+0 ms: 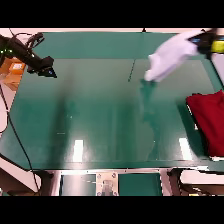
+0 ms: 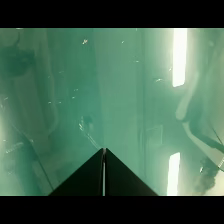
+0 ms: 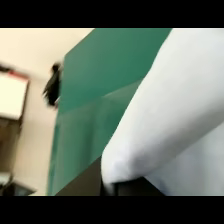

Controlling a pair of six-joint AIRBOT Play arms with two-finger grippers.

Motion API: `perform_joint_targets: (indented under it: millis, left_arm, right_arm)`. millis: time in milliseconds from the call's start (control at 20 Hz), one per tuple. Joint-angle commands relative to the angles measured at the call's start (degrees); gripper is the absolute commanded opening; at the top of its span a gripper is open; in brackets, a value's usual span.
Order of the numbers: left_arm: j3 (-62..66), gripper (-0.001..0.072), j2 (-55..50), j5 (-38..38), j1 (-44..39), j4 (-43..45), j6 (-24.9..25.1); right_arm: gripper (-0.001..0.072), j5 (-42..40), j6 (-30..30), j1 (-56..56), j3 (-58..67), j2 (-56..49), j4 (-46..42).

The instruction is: Fold the shirts.

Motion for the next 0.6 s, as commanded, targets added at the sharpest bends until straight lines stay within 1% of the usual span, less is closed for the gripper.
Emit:
perform_joint_targets:
  millis: [0,100,200,350,450,550]
  left_arm:
    - [-0.02,0.0022,0.04,0.13,0.02,0.02,-0.02]
    - [-0.02,0.0022,0.04,0.22,0.02,0.00,-0.02]
    - [-0.02,0.0022,0.04,0.26,0.02,0.02,-0.02]
    - [-0.02,0.0022,0.04,0.44,0.02,-0.02,-0.02]
    - [-0.02,0.0022,0.04,0.28,0.02,-0.24,-0.02]
    - [-0.02,0.0022,0.04,-0.02,0.00,-0.44,-0.02]
  right_arm:
    - [0.0019,4.24,3.87,-15.78,0.72,3.54,-5.60]
    - [0.0019,8.17,5.07,-23.08,0.72,4.13,-8.74]
    - [0.0019,10.23,6.21,-28.46,0.70,5.92,-13.22]
    - [0.0019,11.45,11.34,-33.73,0.68,9.73,-22.01]
    - [0.0019,16.15,16.17,-35.32,-0.46,10.99,-31.34]
    - [0.0019,20.44,20.46,-35.32,-3.87,12.50,-43.15]
